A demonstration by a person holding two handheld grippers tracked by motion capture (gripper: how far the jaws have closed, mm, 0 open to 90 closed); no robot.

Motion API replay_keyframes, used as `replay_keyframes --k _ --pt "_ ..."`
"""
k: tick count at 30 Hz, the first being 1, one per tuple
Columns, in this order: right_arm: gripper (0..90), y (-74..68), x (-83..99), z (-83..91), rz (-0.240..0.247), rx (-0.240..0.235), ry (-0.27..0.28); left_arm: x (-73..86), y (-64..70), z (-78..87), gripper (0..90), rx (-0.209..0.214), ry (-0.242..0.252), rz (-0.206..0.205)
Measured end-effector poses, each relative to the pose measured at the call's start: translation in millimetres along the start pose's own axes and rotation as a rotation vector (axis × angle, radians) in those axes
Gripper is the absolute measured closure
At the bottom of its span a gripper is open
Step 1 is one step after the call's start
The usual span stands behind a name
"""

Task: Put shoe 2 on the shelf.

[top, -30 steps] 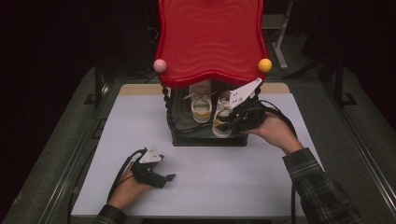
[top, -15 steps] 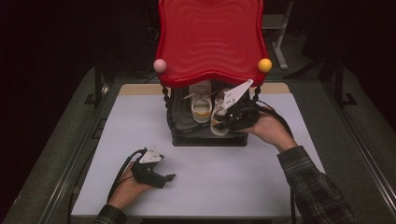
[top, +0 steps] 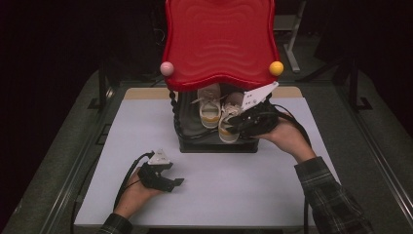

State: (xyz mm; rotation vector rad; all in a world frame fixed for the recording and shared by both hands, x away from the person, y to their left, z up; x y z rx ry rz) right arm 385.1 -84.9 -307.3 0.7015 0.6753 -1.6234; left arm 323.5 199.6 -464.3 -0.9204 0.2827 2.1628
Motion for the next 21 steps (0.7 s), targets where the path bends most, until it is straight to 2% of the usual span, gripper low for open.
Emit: replay_keyframes --k 3,6,7,8,9,12,13,14,15,21 --pt "67.9 -3.5 3.1 12.1 -0.041 0.021 0.024 -20.0 8.2 7.5 39.4 0.039 0.041 -0.004" --pt "76.6 -9.3 10.2 21.3 -0.079 0.031 0.063 -44.0 17.4 15.5 55.4 0.068 0.087 0.000" --pt "76.6 -9.3 10.2 21.3 -0.079 0.031 0.063 -44.0 17.4 15.5 60.6 0.068 0.087 0.000" --pt "82.0 -12.9 17.5 22.6 -0.101 0.035 0.069 -60.7 22.2 18.6 66.4 0.087 0.118 -0.001" --pt "83.7 -14.5 21.4 22.5 -0.107 0.046 0.073 -69.0 23.9 19.3 70.8 0.096 0.131 0.002" --pt "87.6 -17.2 33.9 17.2 -0.143 0.060 0.079 -92.1 26.0 17.2 83.3 0.090 0.161 -0.016" --pt "88.6 -17.3 37.9 14.6 -0.161 0.060 0.078 -98.8 26.0 15.2 85.9 0.078 0.169 -0.022" --pt "89.1 -16.2 42.1 11.9 -0.169 0.068 0.079 -98.8 26.0 15.2 87.8 0.078 0.169 -0.022" --pt "89.3 -14.7 45.9 9.3 -0.181 0.074 0.078 -110.6 25.0 11.2 88.7 0.049 0.185 -0.043" --pt "89.6 -2.9 62.0 -3.9 -0.244 0.113 0.071 -136.1 22.2 0.1 89.7 0.018 0.242 -0.028"
Point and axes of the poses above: each handheld gripper's, and its own axes: z roughly backward along the jaws, x roughly out of its underside, y roughly to its right, the point moved 4 cm from there along -z, roughly forward along the jaws, and after that the axes turned 12 degrees about -x, right-handed, at the moved point
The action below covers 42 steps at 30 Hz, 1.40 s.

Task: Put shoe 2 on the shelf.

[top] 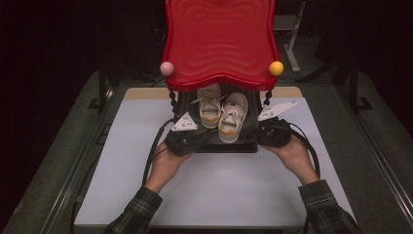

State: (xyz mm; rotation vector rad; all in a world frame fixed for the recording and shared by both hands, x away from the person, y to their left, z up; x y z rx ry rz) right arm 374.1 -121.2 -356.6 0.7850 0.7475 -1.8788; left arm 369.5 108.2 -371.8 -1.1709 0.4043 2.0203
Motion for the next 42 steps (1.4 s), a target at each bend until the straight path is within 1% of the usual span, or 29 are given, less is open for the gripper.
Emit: replay_keyframes --k 2,3,4,5,7,8,11,12,13,15,17,19,22,25,27,29,30,33,36,39,40,42 --pt "89.6 3.1 0.6 -2.1 -0.007 0.007 0.001 -3.1 0.5 -5.0 89.6 -0.019 -0.001 -0.018" --pt "89.6 3.6 0.4 -2.4 -0.011 0.011 0.005 -4.3 1.4 -7.2 89.6 -0.029 0.006 -0.021" --pt "89.7 3.8 0.3 -2.8 -0.013 0.010 0.008 -5.2 2.1 -8.7 89.6 -0.028 0.012 -0.019" --pt "89.6 3.7 0.3 -3.5 -0.013 0.010 0.008 -6.3 3.3 -10.4 89.7 -0.024 0.022 -0.007" --pt "89.7 3.5 0.2 -5.6 -0.011 0.013 0.009 -7.8 6.5 -12.7 89.7 -0.010 0.024 -0.012" --pt "89.7 3.4 0.0 -6.1 -0.011 0.016 0.012 -8.4 7.4 -12.9 89.8 -0.017 0.027 -0.016" --pt "89.8 3.7 -0.6 -5.0 -0.012 0.031 0.012 -9.6 7.7 -12.6 89.9 -0.005 0.041 0.000" --pt "89.8 4.4 -0.9 -4.3 -0.012 0.036 0.014 -10.0 8.9 -13.7 89.9 -0.004 0.043 -0.001" --pt "89.8 5.2 -1.2 -3.7 -0.013 0.045 0.019 -10.4 10.0 -14.5 90.0 -0.003 0.039 -0.008" --pt "89.8 7.9 -2.1 -1.7 -0.013 0.068 0.028 -11.4 14.3 -17.9 89.9 0.016 0.041 -0.019" --pt "89.9 10.9 -3.2 -0.3 -0.019 0.090 0.039 -12.5 17.9 -21.6 89.9 0.008 0.037 -0.043" --pt "89.8 13.0 -4.4 0.5 -0.023 0.110 0.050 -13.8 18.9 -25.0 89.9 0.015 0.040 -0.032" --pt "89.9 15.4 -6.2 1.0 -0.007 0.150 0.052 -16.4 19.3 -28.2 89.9 0.011 0.044 -0.032" --pt "89.9 16.5 -7.0 1.5 -0.006 0.170 0.054 -18.6 20.3 -29.0 89.9 0.009 0.043 -0.037" --pt "89.9 17.0 -6.0 1.9 -0.016 0.166 0.055 -20.8 24.6 -25.9 89.9 0.032 0.064 -0.023" --pt "89.8 17.3 -5.7 2.3 -0.010 0.159 0.064 -23.8 29.4 -21.7 89.9 0.035 0.073 -0.049" --pt "89.9 17.1 -6.1 2.3 -0.008 0.162 0.062 -25.6 31.2 -20.4 89.8 0.033 0.083 -0.061" --pt "89.8 16.2 -6.8 2.0 -0.005 0.158 0.064 -31.0 33.5 -20.9 89.9 0.023 0.094 -0.075" --pt "89.8 15.6 -6.3 2.9 -0.001 0.169 0.060 -34.4 33.9 -23.1 89.9 0.033 0.104 -0.074" --pt "89.8 15.1 -6.7 5.4 -0.001 0.174 0.071 -35.8 35.1 -25.2 89.9 0.024 0.115 -0.075" --pt "89.9 14.9 -7.5 6.6 0.005 0.169 0.082 -36.4 34.8 -25.7 90.0 0.020 0.115 -0.077" --pt "89.9 13.2 -10.0 7.4 0.011 0.180 0.091 -38.3 34.0 -27.4 89.9 0.007 0.116 -0.076"
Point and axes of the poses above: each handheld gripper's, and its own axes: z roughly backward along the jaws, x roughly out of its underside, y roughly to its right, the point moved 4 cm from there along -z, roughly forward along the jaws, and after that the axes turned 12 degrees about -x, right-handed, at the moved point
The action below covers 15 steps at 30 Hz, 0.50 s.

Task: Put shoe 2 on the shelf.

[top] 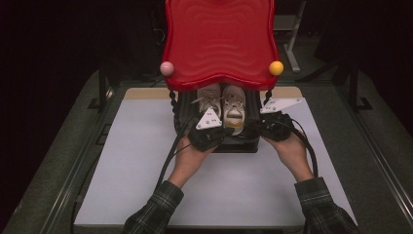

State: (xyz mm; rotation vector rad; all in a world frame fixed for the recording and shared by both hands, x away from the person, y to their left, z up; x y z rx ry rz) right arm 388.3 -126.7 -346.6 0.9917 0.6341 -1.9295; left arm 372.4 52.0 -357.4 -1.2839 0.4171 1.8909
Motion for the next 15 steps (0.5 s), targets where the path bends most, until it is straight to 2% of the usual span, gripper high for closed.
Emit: replay_keyframes --k 4,15 --pt "89.9 -1.4 -1.7 0.1 0.005 -0.003 0.014 -2.6 -2.5 -3.9 90.0 -0.012 0.003 0.009" --pt "89.8 1.0 1.7 -7.5 -0.006 0.002 -0.015 3.4 -6.9 -15.1 90.0 -0.032 -0.033 -0.008"
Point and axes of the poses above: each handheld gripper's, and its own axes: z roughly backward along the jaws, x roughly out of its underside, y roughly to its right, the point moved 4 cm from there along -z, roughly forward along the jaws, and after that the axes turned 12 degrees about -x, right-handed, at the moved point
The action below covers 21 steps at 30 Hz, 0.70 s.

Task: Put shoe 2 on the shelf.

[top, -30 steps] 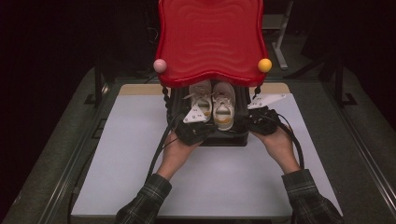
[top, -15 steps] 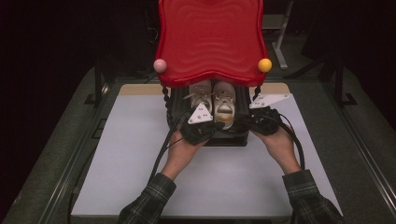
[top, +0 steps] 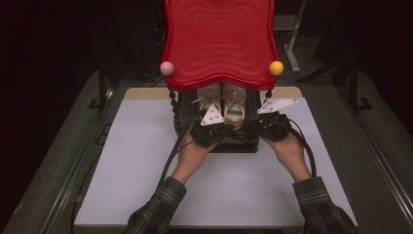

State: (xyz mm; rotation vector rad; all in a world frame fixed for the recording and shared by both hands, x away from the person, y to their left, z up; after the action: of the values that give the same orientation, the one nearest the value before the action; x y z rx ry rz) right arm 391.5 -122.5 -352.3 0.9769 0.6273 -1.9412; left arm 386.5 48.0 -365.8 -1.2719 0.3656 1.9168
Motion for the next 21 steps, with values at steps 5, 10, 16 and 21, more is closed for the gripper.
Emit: replay_keyframes --k 5,10,16,21 --pt "89.8 0.4 0.5 -0.5 -0.003 -0.004 0.000 0.6 0.3 -0.3 89.9 0.001 0.005 0.006" --pt "88.3 -1.1 1.2 1.0 -0.003 -0.018 0.003 2.2 -0.4 1.5 85.9 0.023 -0.011 0.023" --pt "73.3 -3.4 3.5 8.2 -0.014 -0.041 0.018 3.4 -4.5 14.1 73.9 0.026 -0.026 0.027" --pt "66.4 -5.6 6.1 16.9 -0.022 -0.061 0.029 6.0 -4.0 26.1 61.0 0.039 -0.040 0.028"
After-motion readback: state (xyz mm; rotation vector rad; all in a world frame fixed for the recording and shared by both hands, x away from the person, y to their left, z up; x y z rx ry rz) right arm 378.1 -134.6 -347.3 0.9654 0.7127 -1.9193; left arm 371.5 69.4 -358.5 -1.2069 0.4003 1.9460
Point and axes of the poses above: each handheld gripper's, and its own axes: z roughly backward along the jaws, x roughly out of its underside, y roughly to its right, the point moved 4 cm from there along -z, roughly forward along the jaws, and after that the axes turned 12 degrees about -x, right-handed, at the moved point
